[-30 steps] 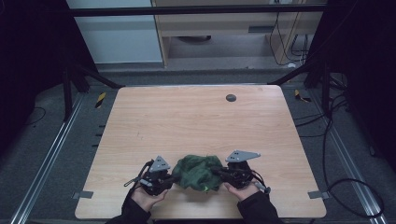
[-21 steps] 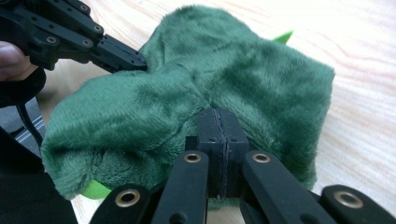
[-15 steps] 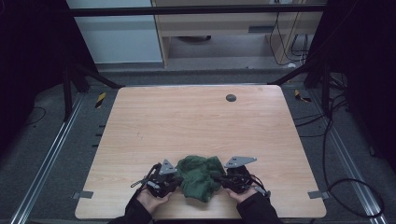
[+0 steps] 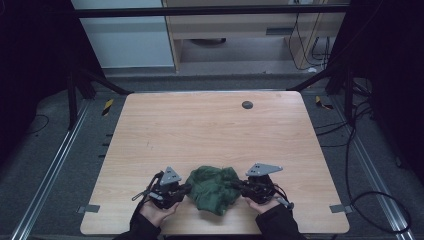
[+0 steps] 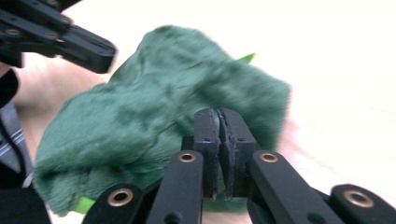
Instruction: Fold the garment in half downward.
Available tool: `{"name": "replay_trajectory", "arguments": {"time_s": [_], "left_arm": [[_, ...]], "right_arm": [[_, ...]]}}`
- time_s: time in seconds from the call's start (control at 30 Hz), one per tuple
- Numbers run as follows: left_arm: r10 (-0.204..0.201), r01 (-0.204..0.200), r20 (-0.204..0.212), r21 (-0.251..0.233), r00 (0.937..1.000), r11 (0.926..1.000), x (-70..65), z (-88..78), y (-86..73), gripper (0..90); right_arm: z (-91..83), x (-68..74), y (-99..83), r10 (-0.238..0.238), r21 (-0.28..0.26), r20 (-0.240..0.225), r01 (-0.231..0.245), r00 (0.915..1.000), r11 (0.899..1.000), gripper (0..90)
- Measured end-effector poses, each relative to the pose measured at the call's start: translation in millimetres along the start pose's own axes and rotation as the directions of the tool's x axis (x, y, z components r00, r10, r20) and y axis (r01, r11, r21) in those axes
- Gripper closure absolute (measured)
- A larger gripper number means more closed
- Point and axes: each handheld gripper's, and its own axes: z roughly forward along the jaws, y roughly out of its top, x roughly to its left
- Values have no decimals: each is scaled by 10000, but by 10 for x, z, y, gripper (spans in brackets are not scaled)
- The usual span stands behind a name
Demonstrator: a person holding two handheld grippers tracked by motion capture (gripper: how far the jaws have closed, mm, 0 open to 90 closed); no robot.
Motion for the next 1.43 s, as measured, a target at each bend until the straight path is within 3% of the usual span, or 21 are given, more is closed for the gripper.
{"name": "replay_trajectory", "arguments": {"time_s": [0.27, 0.47, 0.67, 0.97, 1.13, 1.43], "left_arm": [[-633, 608, -739, -359, 9953, 9975, 240, -114, -6, 749], [-1059, 1009, -1132, -495, 9879, 9937, 390, -160, -45, 649], [-1257, 1197, -1348, -515, 9829, 9915, 527, -183, -101, 552], [-1323, 1241, -1797, -563, 9748, 9907, 728, -247, -204, 412], [-1553, 1463, -1943, -599, 9686, 9874, 843, -278, -271, 353], [-1882, 1740, -2424, -791, 9517, 9816, 1015, -344, -364, 298]], "right_arm": [[-175, -236, 5, 432, -485, 965, -387, 9944, 9981, 791], [-267, -389, -27, 700, -545, 1756, -613, 9820, 9966, 687], [-323, -505, -63, 1017, -615, 2168, -903, 9709, 9940, 571], [-364, -657, -128, 1189, -608, 2852, -1059, 9511, 9925, 417], [-371, -745, -170, 1255, -515, 3203, -1151, 9390, 9920, 333], [-415, -838, -201, 1391, -600, 3526, -1260, 9254, 9902, 249]]}}
